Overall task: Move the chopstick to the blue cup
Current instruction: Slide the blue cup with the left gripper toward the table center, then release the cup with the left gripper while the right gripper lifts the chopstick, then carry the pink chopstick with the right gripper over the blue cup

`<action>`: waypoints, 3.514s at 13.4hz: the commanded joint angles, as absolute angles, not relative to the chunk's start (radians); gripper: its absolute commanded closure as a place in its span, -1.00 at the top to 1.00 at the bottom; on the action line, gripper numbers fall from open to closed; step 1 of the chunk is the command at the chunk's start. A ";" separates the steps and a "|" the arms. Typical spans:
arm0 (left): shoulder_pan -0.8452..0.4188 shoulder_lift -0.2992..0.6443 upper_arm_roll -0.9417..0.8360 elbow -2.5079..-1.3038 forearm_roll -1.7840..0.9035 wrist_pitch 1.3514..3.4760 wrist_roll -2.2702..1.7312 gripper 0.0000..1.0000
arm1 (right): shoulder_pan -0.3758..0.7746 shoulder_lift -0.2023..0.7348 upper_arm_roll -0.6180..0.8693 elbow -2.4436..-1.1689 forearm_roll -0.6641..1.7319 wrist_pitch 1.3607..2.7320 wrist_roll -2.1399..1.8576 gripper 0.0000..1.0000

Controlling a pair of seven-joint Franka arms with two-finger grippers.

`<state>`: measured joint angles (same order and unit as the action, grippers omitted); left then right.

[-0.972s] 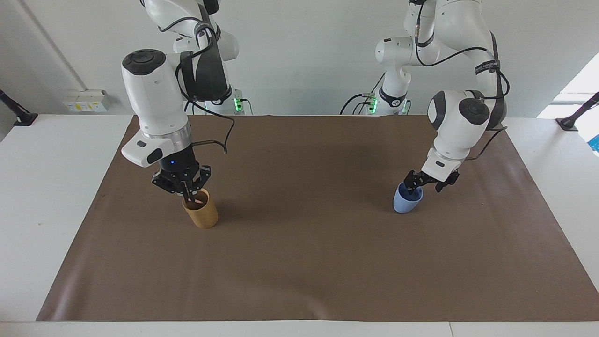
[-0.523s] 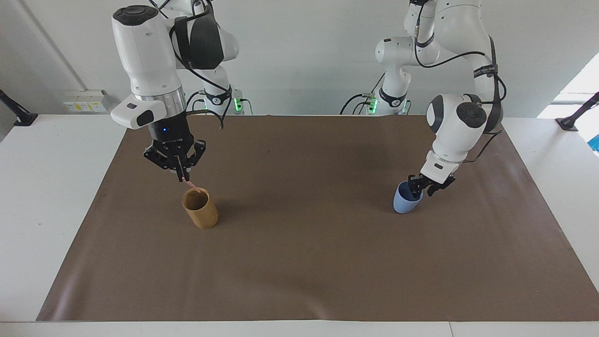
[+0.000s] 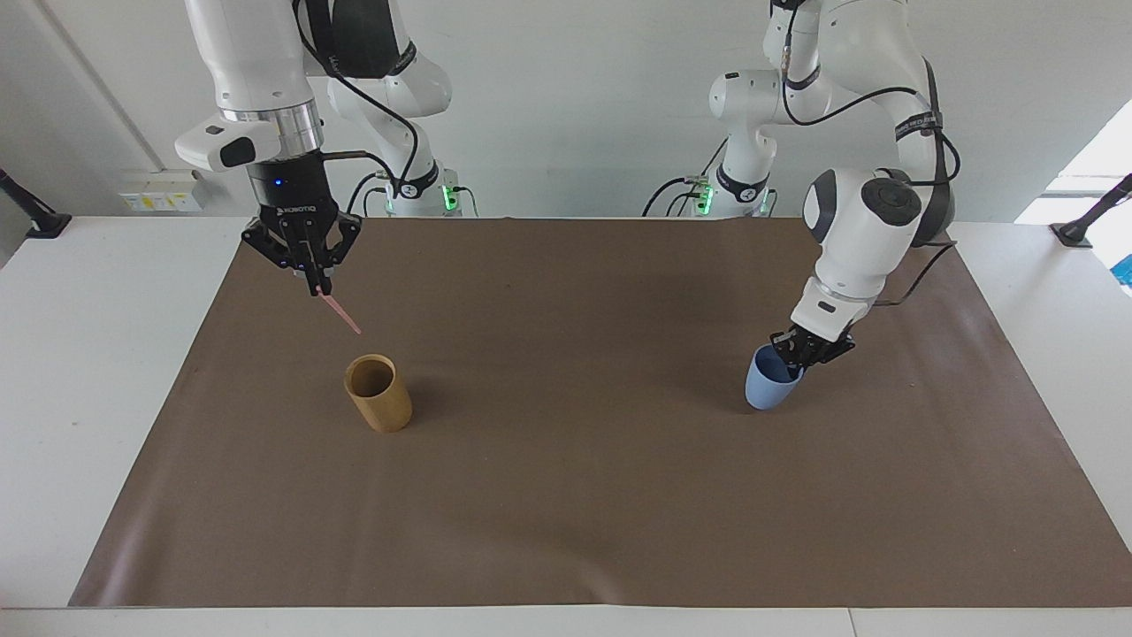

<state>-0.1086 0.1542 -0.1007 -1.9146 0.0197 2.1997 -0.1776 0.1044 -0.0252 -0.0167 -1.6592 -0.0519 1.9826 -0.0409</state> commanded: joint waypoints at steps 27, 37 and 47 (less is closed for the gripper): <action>-0.598 0.385 -0.086 -1.520 -0.037 2.013 -0.750 1.00 | 0.052 -0.057 -0.014 -1.717 0.035 2.092 -0.006 -1.00; -0.149 0.103 -0.087 -1.653 -0.038 1.724 -0.159 1.00 | 0.228 -0.020 -0.006 -1.638 0.014 2.138 0.173 -1.00; 0.071 -0.014 -0.078 -1.592 -0.029 1.554 0.193 1.00 | 0.451 0.038 -0.006 -1.681 -0.078 2.321 0.299 -1.00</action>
